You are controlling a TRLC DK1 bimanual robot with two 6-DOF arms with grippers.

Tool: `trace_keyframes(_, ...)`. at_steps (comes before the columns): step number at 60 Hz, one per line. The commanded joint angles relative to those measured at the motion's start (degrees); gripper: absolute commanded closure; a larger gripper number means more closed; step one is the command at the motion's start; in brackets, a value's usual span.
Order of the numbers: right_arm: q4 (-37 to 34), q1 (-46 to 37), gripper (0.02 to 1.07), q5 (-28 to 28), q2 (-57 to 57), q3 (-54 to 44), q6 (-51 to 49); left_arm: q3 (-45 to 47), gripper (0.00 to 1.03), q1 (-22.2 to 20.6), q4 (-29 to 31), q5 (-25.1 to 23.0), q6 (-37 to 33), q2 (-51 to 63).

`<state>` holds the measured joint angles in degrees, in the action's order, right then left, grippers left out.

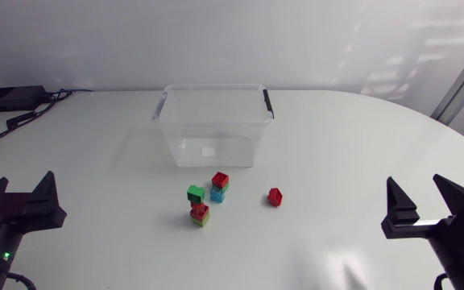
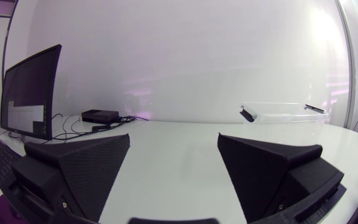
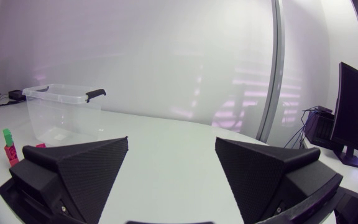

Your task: Place the duplo bricks in the container

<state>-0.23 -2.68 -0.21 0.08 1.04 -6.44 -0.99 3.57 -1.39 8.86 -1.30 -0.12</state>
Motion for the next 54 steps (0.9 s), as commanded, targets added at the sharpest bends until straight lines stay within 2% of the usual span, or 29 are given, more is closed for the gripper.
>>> trace_keyframes(1, -0.3, 0.5, 0.06, -0.3, -0.3, -1.0, 0.5, 1.1, 0.05, -0.2, -0.2, -0.3, -0.1, -0.7)
trace_keyframes(37, -0.3, 2.5, 0.06, -0.3, -0.4, -1.0, 0.7, 1.2, 0.05, -0.8, -0.5, -0.3, -0.1, -0.8)
trace_keyframes(45, -0.2, 2.5, 0.06, -0.3, -0.4, -1.0, 0.4, 0.9, 0.07, -0.8, -1.5, -0.3, -0.3, -0.8)
trace_keyframes(54, -0.2, 2.6, 0.06, -0.3, -0.4, -1.0, 0.3, -1.8, 0.09, -1.2, 0.0, -0.3, -0.5, -0.7)
